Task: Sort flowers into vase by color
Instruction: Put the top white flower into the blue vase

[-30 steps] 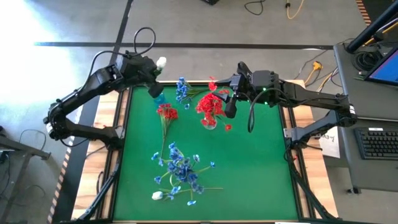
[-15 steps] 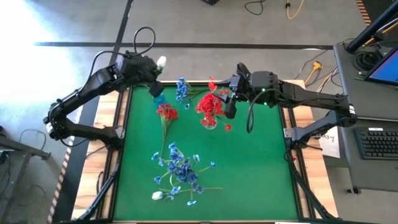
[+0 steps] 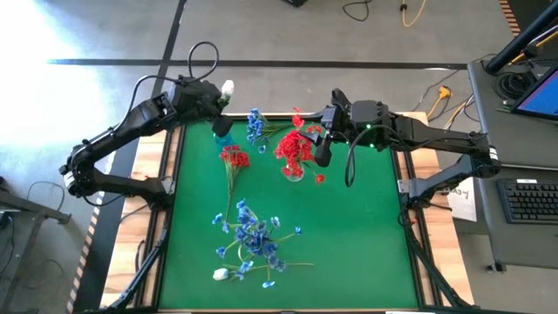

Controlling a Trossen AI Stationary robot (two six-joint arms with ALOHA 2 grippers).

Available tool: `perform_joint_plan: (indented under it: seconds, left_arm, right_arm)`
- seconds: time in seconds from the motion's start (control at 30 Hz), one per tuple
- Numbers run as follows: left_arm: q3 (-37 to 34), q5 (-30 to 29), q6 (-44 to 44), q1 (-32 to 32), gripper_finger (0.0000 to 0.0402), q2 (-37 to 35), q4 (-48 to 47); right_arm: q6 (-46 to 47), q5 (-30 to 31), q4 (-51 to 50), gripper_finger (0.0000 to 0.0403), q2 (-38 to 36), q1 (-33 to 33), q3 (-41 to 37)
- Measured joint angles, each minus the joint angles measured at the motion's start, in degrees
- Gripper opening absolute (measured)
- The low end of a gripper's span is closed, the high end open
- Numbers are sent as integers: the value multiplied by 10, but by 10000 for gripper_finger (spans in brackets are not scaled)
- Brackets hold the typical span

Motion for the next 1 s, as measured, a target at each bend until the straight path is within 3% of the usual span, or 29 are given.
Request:
perform_joint_plan:
  seconds: [0.77, 1.0]
  left_arm:
    - [-126, -2, -5, 0, 1, -30, 107]
    - [-128, -46, -17, 0, 3, -31, 106]
  right_arm:
    - [-3, 0, 0, 194, 0, 0, 0]
    - [-3, 0, 0, 194, 0, 0, 0]
